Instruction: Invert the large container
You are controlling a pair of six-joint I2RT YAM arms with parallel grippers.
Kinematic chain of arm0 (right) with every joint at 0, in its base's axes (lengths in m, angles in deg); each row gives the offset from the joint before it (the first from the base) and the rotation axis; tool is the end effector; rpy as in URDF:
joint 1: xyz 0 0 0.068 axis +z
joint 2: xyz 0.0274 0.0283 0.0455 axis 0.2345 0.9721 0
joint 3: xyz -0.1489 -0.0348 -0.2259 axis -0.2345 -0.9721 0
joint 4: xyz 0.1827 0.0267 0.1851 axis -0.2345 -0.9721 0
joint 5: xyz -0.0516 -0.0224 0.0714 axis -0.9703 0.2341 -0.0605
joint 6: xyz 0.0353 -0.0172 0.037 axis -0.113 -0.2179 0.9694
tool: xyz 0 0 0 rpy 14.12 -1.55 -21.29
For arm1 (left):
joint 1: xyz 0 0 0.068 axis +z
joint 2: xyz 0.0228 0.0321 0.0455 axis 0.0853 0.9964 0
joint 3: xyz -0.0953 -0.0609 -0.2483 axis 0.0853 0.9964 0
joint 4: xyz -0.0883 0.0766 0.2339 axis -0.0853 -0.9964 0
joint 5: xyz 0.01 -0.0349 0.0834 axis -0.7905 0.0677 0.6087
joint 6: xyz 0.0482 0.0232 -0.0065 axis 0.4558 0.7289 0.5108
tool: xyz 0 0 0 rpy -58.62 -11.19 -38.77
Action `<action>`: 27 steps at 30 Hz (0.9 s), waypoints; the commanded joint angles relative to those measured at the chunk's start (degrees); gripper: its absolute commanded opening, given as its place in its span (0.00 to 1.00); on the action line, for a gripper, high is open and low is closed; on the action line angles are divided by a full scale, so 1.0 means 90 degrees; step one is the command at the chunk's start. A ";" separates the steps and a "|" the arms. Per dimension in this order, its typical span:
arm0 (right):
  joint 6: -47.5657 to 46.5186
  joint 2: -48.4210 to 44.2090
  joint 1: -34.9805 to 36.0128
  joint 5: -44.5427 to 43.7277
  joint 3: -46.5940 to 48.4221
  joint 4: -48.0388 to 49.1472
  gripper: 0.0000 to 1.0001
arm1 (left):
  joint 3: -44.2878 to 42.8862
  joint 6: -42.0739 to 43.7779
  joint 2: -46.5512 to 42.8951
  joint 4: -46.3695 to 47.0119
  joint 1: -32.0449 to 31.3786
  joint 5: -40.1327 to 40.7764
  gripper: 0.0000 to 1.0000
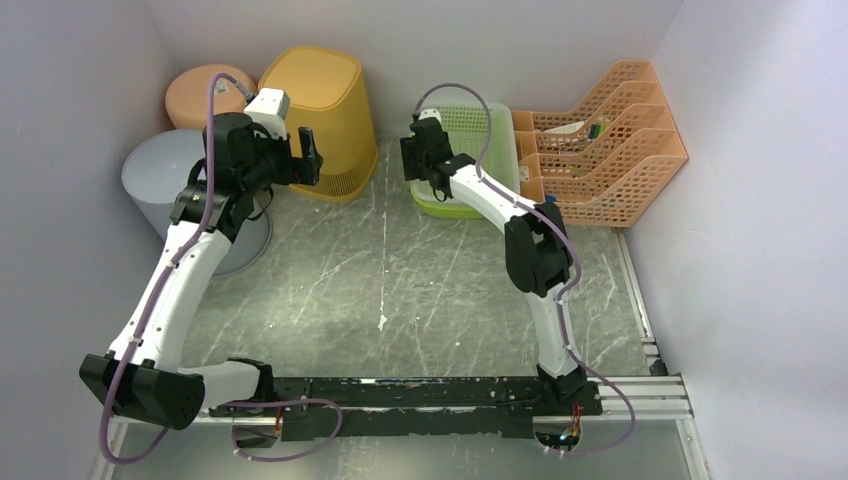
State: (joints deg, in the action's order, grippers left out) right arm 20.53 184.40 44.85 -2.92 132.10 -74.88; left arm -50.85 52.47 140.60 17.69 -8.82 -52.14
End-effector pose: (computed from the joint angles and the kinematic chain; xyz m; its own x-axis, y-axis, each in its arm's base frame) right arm 0.4451 0.2587 0.2459 -0.5267 -0.0761 -0.8467 -0.1828 0.9828 0.0254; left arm 0.2605 -0.0650 0.4212 -0.3505 -0.0158 -0.9364 0.2390 0.9652 -0.1058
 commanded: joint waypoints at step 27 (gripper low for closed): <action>0.0187 0.0490 0.0022 -0.2243 -0.0216 -0.0253 0.36 | 0.0367 -0.0051 -0.0179 0.0263 -0.0029 -0.0085 1.00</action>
State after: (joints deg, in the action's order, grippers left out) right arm 23.66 187.26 46.84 -14.68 130.79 -75.98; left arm -47.86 52.47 140.21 18.18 -8.82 -52.18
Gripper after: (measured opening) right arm 0.443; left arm 1.000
